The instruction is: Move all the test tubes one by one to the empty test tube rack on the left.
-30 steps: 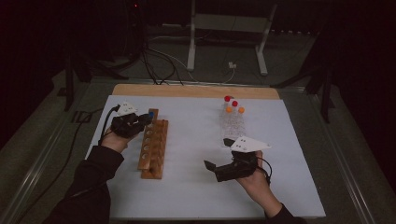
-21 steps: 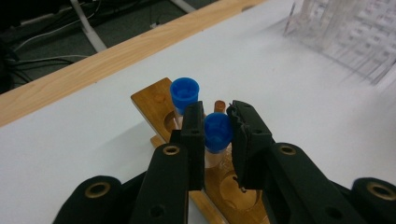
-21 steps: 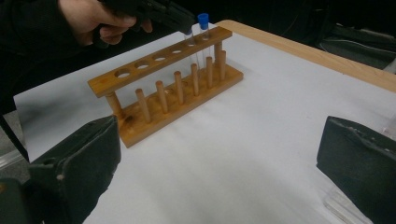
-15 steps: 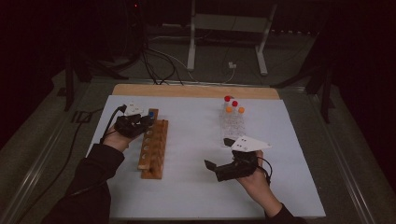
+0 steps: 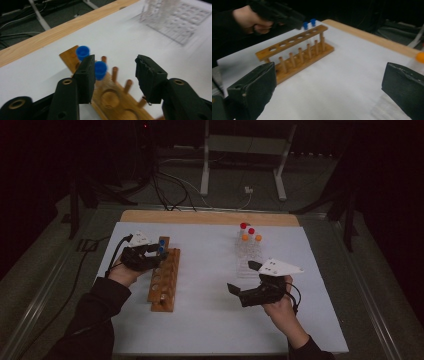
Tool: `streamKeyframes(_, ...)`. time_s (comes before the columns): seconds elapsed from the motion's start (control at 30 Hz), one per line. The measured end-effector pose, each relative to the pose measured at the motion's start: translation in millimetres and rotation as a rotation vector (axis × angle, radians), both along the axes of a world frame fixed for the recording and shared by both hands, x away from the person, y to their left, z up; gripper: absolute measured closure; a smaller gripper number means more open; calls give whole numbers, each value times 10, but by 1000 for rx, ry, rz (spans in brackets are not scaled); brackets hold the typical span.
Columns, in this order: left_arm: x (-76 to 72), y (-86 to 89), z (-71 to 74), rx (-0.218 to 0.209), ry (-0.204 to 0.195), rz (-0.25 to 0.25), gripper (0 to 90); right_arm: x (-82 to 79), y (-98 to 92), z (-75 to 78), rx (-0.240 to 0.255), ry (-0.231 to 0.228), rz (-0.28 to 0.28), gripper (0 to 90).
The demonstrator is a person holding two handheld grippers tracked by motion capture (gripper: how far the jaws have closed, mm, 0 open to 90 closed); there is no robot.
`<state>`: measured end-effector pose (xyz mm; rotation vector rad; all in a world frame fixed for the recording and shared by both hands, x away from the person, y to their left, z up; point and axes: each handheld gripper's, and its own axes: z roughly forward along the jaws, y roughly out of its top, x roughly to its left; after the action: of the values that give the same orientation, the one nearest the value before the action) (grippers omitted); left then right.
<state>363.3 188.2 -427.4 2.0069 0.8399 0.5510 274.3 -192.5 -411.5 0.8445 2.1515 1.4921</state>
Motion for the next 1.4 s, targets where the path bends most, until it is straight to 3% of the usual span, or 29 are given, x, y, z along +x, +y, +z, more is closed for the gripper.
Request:
streamKeyframes(0.13, -161, -18, 47, -47, 0, -57, 302, 93, -110, 42, 11, -21, -37, 0)
streamKeyframes(0.2, -249, -51, 59, -48, 7, -77, 185, 172, -167, 46, 6, -15, -47, 0)
streamKeyframes(0.4, -432, -88, 42, -95, 32, -159, 17, 420, -324, -15, -31, -1, -124, 0)
streamKeyframes(0.6, -524, -91, 47, -120, 10, -199, 17, 696, -466, -162, -62, 12, -221, 67)
streamKeyframes(0.83, -537, -48, 57, -140, 7, -192, 17, 1015, -575, -365, -78, 46, -309, 210)
streamKeyframes(1.0, -542, -50, 52, -131, 8, -195, 17, 1185, -618, -470, -97, 47, -320, 409)
streamKeyframes(1.17, -537, -46, 45, -132, 15, -194, 17, 1335, -653, -561, -103, 71, -372, 492)
streamKeyframes(1.4, -538, -67, 36, -119, 21, -191, 17, 1479, -654, -632, -115, 100, -377, 607)
